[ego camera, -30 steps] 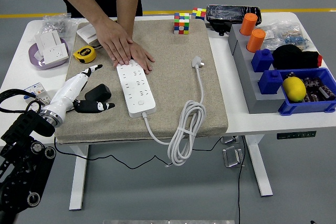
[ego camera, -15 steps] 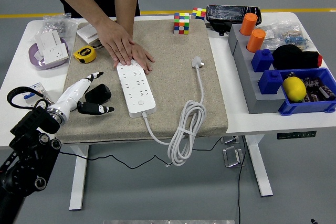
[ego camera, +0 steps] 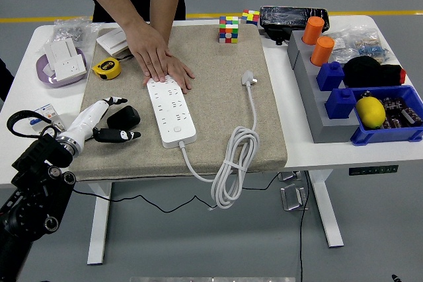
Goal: Pick up the plug,place it near the board,insert it into the board,press the button
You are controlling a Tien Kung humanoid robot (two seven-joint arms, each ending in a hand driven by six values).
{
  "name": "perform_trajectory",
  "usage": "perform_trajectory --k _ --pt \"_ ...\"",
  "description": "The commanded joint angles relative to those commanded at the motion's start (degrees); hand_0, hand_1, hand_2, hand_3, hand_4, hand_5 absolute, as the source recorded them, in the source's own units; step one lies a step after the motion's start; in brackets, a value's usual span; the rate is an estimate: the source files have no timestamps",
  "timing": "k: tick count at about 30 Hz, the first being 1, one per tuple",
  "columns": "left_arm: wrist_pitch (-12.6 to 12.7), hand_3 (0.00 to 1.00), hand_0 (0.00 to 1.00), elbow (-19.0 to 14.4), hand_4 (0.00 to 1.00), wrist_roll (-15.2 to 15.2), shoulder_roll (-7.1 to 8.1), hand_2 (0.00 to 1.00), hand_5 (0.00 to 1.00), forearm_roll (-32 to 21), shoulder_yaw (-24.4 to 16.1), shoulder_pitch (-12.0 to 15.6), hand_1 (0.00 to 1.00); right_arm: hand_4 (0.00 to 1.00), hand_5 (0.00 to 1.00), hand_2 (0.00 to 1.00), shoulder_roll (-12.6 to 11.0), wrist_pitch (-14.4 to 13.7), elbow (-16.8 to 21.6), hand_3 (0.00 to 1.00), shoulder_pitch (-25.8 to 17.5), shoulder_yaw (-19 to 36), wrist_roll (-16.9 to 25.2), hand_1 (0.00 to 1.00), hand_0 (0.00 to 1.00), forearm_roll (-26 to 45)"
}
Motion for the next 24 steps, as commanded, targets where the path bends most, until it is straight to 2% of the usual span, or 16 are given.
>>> perform_trajectory --k 2,3,8,9,14,15,20,21,24 --pt "0.28 0.754 0.828 0.76 0.998 -0.12 -0.09 0.720 0.290 0.00 -0.29 -0.34 0.745 0.998 0.938 0.735 -0.02 0.03 -0.03 0.758 0.01 -0.03 0.12 0.732 0.788 0.12" --pt "0.33 0.716 0.795 1.54 0.998 -0.24 -0.13 0.673 0.283 0.00 -0.54 -0.70 0.697 0.998 0.937 0.735 -0.02 0.05 -0.07 0.759 0.01 -0.05 0.22 0.733 0.788 0.31" --pt "1.16 0.716 0.795 5.72 0.998 -0.97 -0.14 0.673 0.283 0.00 -1.71 -2.74 0.697 0.998 0.937 0.735 -0.03 0.18 -0.15 0.759 0.01 -0.08 0.64 0.733 0.788 0.84" --pt "1.29 0.709 0.764 6.23 0.998 -1.05 -0.14 0.646 0.277 0.00 -1.83 -2.99 0.662 0.998 0.938 0.735 -0.03 0.20 -0.15 0.759 0.02 -0.09 0.69 0.733 0.790 0.86" --pt "2.01 0.709 0.764 7.71 0.998 -1.18 -0.14 0.646 0.277 0.00 -2.23 -3.72 0.662 0.998 0.938 0.735 -0.05 0.19 -0.15 0.759 -0.07 -0.22 0.79 0.733 0.790 1.04" --pt "1.99 0.700 0.719 7.99 0.998 -1.13 -0.14 0.543 0.310 0.00 -2.34 -3.86 0.582 0.998 0.939 0.736 -0.06 0.20 -0.15 0.759 -0.09 -0.25 0.80 0.733 0.791 1.09" --pt "2.16 0.700 0.719 9.53 0.998 -1.08 -0.14 0.543 0.310 0.00 -2.92 -4.68 0.582 0.998 0.939 0.736 -0.10 0.20 -0.16 0.759 0.01 -0.47 0.96 0.733 0.791 1.40" --pt "2.20 0.586 0.682 9.65 0.998 -1.08 -0.14 0.477 0.311 0.00 -2.96 -4.75 0.537 0.998 0.946 0.736 -0.11 0.21 -0.15 0.759 0.01 -0.46 0.98 0.733 0.791 1.41" --pt "2.18 0.586 0.682 10.37 0.998 -1.02 -0.14 0.477 0.311 0.00 -3.20 -5.06 0.537 0.998 0.946 0.736 -0.11 0.18 -0.13 0.759 0.04 -0.48 1.03 0.733 0.791 1.49"
